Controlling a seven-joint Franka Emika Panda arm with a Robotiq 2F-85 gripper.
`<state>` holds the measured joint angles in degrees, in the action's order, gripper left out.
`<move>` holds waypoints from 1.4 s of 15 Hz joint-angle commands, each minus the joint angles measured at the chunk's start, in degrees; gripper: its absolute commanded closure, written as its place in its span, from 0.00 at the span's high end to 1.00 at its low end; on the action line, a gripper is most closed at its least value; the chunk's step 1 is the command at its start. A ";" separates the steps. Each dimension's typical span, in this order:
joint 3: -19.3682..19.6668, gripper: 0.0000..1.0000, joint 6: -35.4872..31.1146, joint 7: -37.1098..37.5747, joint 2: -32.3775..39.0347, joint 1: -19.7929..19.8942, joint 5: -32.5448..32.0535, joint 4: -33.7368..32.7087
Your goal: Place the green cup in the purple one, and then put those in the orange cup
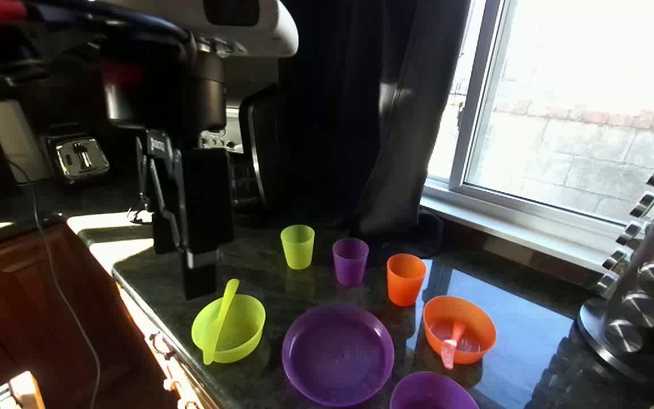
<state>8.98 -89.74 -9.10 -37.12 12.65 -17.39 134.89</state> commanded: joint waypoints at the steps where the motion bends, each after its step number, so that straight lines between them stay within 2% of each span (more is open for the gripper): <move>1: 0.97 1.00 0.34 0.59 -0.08 -1.35 -0.49 -0.16; 6: 0.97 1.00 0.34 0.59 -0.08 -1.35 -0.49 -0.16; 10: -1.95 1.00 -5.53 1.08 4.80 -6.50 3.29 0.09; 15: -6.74 1.00 -15.22 5.84 12.77 -11.02 6.14 -0.75; 21: -7.19 1.00 -31.14 7.66 22.94 -11.77 10.57 -2.50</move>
<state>1.27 -116.15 -2.07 -19.51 0.97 -9.36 134.76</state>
